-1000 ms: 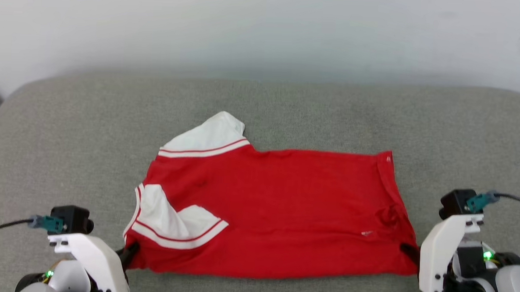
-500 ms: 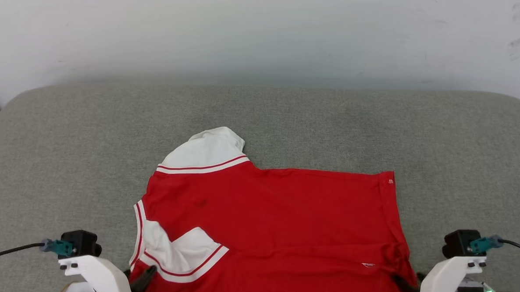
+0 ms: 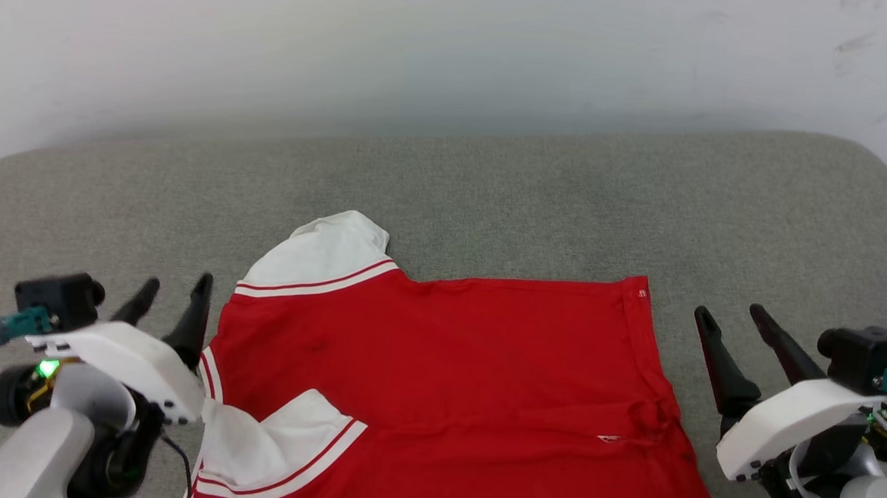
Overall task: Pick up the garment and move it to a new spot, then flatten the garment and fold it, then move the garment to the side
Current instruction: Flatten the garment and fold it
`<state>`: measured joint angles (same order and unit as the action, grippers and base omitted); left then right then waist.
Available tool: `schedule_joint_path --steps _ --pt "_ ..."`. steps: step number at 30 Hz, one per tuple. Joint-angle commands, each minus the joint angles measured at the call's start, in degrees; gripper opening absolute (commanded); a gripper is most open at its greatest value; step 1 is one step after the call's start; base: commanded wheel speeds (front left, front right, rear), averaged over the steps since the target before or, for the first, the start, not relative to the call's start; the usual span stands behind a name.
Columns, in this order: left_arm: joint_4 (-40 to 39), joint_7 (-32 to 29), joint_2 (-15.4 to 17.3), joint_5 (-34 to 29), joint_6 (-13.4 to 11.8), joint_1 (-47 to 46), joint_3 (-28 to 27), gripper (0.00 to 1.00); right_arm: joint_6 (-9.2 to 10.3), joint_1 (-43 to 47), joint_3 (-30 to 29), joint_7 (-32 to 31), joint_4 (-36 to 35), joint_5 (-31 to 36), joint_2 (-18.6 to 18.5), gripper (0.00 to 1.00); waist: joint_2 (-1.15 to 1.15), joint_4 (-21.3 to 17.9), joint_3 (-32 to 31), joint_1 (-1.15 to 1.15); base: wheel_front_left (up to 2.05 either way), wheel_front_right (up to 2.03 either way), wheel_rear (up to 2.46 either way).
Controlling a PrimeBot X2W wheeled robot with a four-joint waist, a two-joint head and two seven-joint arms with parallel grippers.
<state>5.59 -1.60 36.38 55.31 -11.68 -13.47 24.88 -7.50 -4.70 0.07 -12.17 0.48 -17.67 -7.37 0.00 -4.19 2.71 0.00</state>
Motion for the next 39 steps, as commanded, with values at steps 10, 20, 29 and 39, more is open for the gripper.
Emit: schedule_joint_path --steps 10,20,29,39 --pt "2.23 0.6 0.84 -3.43 1.51 -16.73 -2.22 1.0 0.02 -7.14 0.11 4.04 -5.63 2.24 2.58 1.0 0.0 -4.41 11.41 0.0 0.0 0.0 0.0" --pt "15.05 -17.25 3.31 2.8 10.53 -33.49 -0.17 1.0 0.02 -10.75 1.69 5.88 -5.88 2.43 4.17 1.0 0.0 -9.05 19.43 0.0 0.0 0.0 0.0" --pt "21.46 -40.0 7.37 8.38 13.26 -36.7 4.4 1.0 0.02 -10.72 2.15 7.73 -3.6 1.32 4.58 1.0 0.0 -11.35 22.21 0.0 0.0 0.0 0.0" --pt "25.6 -46.35 4.95 9.12 12.2 -33.83 8.25 0.0 0.02 -12.32 3.03 8.44 -1.44 -1.24 4.57 1.0 0.0 -11.77 23.63 0.0 0.0 0.0 0.0"
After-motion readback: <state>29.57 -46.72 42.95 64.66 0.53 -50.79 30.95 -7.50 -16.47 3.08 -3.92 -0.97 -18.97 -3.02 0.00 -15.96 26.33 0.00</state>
